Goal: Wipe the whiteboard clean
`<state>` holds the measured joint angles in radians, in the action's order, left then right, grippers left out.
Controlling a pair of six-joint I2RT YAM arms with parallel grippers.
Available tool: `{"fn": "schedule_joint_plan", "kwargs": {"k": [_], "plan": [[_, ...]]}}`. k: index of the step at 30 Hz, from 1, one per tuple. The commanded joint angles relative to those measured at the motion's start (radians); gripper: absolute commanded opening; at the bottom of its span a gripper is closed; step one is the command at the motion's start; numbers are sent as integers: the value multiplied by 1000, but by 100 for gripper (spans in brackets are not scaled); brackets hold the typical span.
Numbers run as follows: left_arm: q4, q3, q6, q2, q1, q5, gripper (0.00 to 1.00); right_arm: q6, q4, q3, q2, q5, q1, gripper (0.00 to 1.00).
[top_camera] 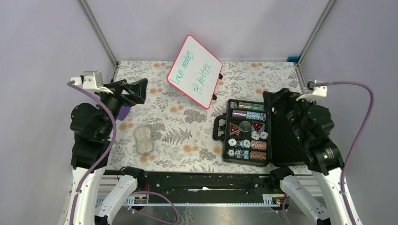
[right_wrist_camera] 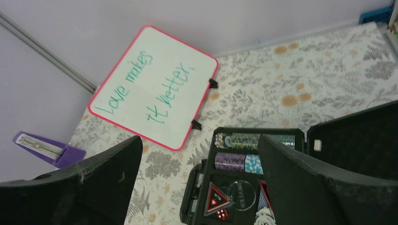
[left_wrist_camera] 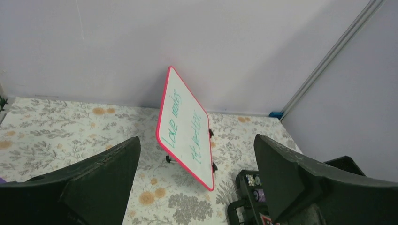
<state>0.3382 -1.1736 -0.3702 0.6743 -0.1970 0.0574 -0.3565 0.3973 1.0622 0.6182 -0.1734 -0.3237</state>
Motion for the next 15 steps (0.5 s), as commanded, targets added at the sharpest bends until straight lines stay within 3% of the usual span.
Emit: {"fn": "schedule_joint_plan", "kwargs": {"k": [1,9,15], "plan": [[-4,35,49,20,5,53,99,-48,-31,-58,90,23,-5,100],[3,145,73,27,5,-42,99,-197,-139,-132,362,256,-25,99],[-48,246,77,23,6,-155,99,-267,-258,-135,567,191,-263,100]]}}
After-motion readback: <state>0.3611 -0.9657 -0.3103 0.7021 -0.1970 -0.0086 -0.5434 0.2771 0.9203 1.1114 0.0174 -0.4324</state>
